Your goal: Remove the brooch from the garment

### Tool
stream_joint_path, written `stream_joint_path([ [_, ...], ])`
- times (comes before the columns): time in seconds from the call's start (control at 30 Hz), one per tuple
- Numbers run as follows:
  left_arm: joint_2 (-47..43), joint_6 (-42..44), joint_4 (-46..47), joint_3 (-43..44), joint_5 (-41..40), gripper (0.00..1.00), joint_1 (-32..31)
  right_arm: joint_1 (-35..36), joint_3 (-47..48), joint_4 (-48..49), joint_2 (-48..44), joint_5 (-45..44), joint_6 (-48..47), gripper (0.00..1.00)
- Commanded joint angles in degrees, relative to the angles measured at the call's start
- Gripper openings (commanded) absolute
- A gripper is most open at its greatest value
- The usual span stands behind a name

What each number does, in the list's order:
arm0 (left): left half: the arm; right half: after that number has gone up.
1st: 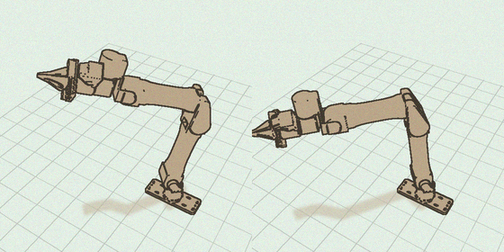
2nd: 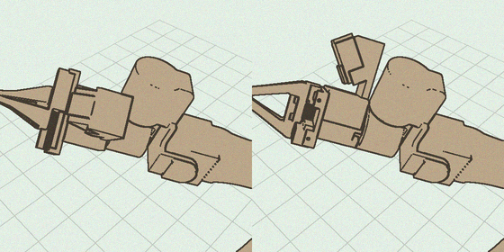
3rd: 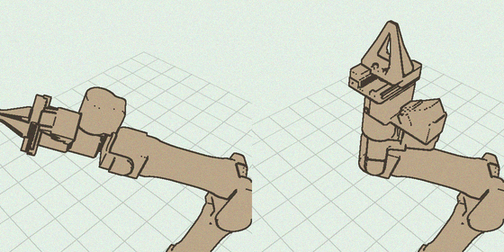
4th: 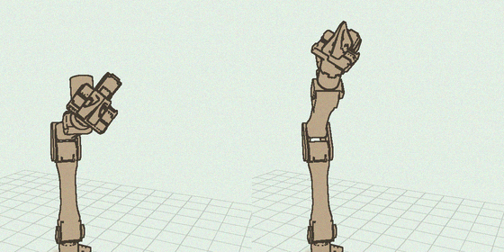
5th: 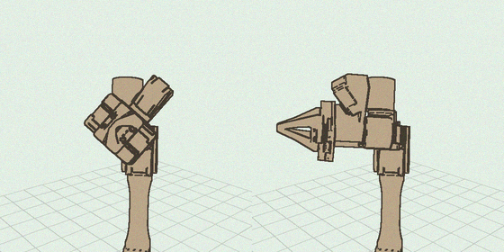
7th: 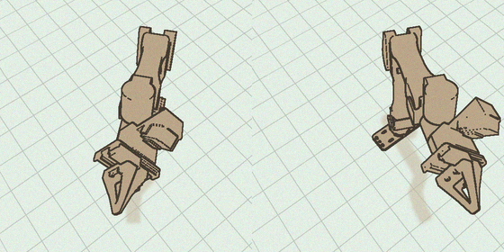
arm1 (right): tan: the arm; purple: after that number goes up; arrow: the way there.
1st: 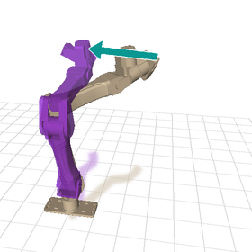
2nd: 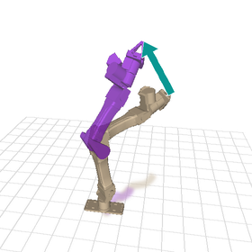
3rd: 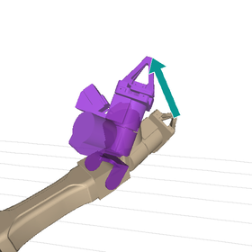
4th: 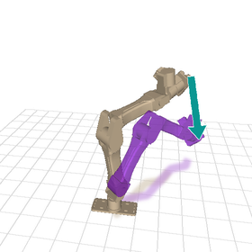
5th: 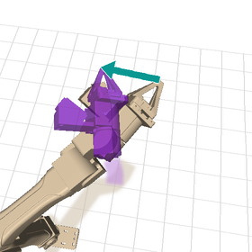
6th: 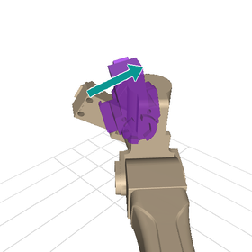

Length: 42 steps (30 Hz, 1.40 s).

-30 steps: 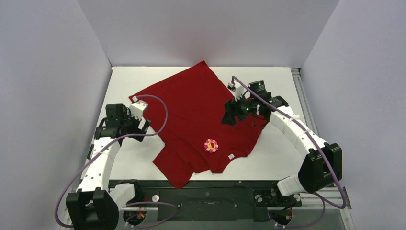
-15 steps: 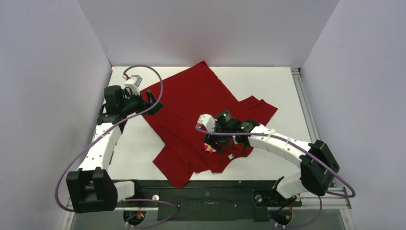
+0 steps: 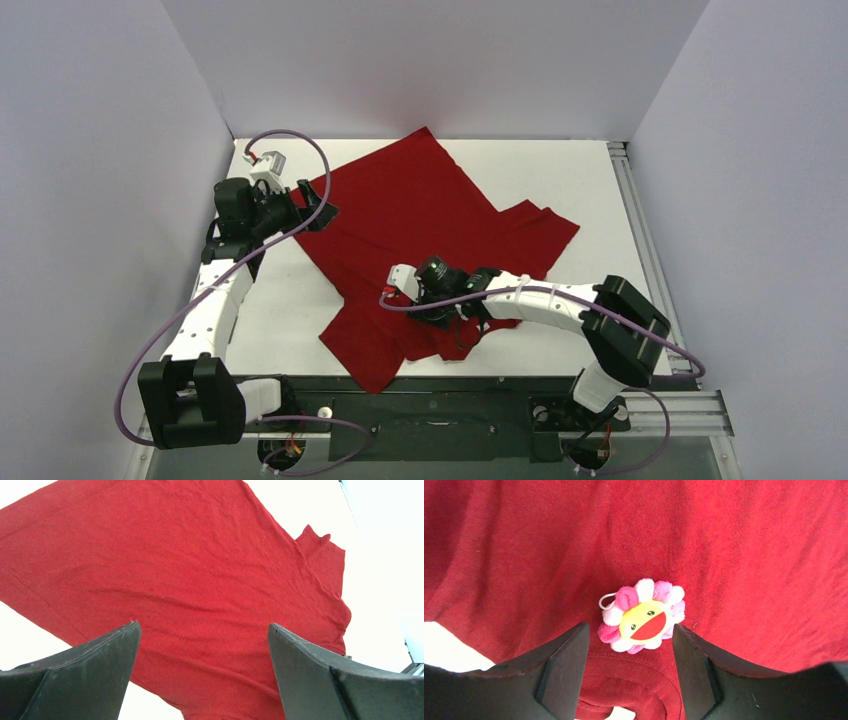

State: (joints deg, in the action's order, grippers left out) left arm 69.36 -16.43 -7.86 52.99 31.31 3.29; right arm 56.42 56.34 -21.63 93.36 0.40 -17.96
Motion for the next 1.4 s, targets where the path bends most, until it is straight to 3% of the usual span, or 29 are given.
stream_joint_path([
  [0.0, -1.2, -0.4, 3.5, 2.2, 0.5, 0.96, 0.6, 0.7, 0.8, 2.5, 2.3, -4.8, -0.1, 0.57],
  [0.27, -0.8, 1.2, 4.9, 2.4, -2.7, 0.96, 0.6, 0.2, 1.2, 2.7, 2.4, -6.1, 0.2, 0.37],
  [0.43, -0.4, 2.9, 5.8, 1.7, -3.3, 0.96, 0.7, -1.7, 1.7, 1.9, -0.2, -4.5, 0.8, 0.14],
  [0.63, -0.2, 7.0, 3.9, 1.8, -2.7, 0.96, -1.2, -5.1, 1.6, 1.9, -3.3, -1.2, 1.5, 0.0],
  [0.97, 0.7, 8.7, 6.1, -1.5, 8.0, 0.96, -2.8, -11.1, 2.2, 0.1, -4.9, 16.8, 3.0, 0.0],
  [1.17, 2.0, 8.0, 7.0, -4.4, 14.2, 0.96, -4.8, -12.3, -4.8, 8.1, -9.6, 18.8, 5.4, 0.0],
  [1.37, 4.1, 7.8, 12.6, -8.2, 21.1, 0.97, -6.4, -15.0, -2.8, 7.2, -7.2, 27.5, 7.0, 0.0],
])
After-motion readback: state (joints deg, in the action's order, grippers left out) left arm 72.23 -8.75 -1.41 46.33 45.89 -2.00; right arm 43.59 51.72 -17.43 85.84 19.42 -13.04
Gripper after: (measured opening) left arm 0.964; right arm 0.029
